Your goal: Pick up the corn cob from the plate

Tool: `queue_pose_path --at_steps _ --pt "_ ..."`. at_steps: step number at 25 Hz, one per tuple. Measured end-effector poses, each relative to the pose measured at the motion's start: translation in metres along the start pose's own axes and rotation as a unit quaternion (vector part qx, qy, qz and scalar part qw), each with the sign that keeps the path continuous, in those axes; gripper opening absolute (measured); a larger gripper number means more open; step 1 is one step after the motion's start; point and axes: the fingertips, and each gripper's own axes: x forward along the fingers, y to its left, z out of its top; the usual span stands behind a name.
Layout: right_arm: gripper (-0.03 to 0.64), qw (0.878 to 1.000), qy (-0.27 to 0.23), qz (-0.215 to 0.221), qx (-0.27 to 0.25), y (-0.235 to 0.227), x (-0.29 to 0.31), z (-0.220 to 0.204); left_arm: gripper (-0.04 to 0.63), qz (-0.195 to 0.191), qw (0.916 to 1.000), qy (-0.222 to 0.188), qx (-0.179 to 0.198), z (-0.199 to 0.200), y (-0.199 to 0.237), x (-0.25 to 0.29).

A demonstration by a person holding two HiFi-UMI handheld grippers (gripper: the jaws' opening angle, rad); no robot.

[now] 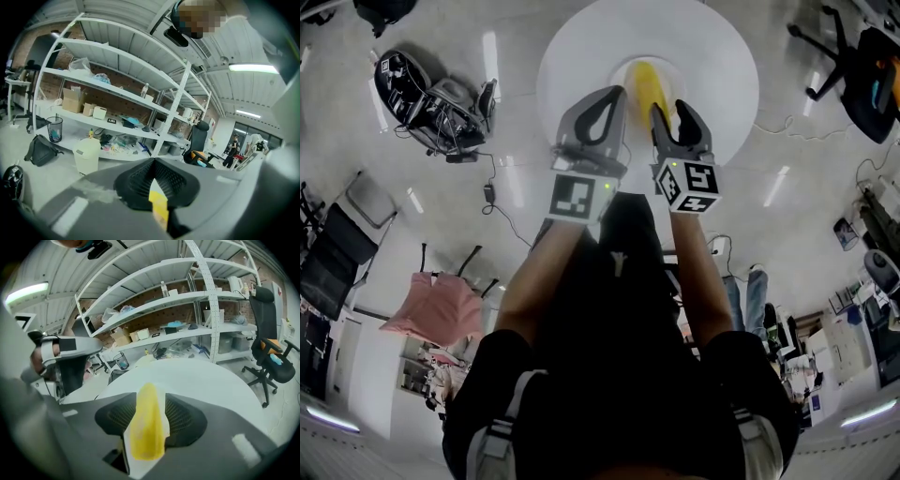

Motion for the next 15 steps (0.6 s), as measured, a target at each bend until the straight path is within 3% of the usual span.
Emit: queue_pose_path --at_steps 15 --pt "0.270 0.997 0.062 0.036 -0.034 0.016 0.032 -0.025 0.000 0.007 0.9998 0.009 -0.018 -0.015 0.017 0.004"
